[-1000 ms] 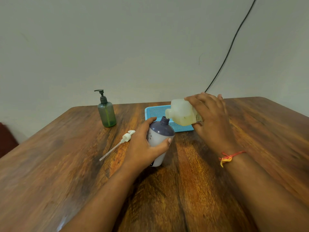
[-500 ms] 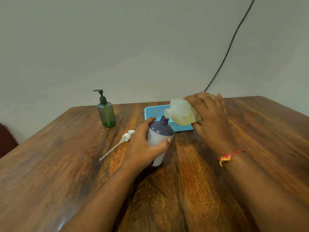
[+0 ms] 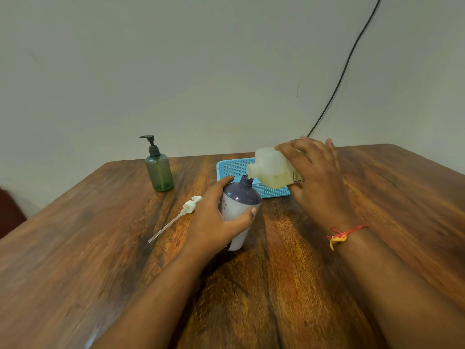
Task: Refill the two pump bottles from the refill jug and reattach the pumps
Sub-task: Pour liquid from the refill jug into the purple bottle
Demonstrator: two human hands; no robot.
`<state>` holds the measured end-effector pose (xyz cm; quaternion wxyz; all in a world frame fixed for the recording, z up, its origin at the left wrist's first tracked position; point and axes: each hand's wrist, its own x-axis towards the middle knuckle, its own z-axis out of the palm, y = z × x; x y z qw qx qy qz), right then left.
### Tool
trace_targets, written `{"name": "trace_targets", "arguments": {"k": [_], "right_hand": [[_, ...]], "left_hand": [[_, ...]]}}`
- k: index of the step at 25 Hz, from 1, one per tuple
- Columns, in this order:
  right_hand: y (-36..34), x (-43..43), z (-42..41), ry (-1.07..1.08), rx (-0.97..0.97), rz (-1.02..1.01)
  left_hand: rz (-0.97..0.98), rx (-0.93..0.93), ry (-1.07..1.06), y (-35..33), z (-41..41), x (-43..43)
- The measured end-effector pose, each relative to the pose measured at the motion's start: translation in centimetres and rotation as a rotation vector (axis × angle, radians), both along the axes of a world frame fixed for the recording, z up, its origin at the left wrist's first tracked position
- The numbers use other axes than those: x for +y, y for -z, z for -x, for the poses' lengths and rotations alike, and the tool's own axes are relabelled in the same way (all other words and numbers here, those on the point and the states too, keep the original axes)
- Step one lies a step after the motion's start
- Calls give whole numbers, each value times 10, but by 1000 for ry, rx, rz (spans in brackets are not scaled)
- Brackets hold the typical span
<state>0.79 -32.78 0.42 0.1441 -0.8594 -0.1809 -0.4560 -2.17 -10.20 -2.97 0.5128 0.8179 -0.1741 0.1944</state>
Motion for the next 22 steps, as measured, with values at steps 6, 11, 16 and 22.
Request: {"name": "trace_targets", "arguments": {"k": [6, 11, 16, 22], "right_hand": [[-1, 1, 2, 4, 5, 3], [-2, 1, 2, 9, 9, 5], [-2, 2, 3, 9, 5, 9], [-3, 2, 4, 11, 1, 16]], "left_hand": [[-6, 6, 1, 1, -1, 1], [-18, 9, -4, 2, -3, 1], [-14, 5, -12, 2, -1, 1], [-13, 4, -12, 2, -2, 1]]}}
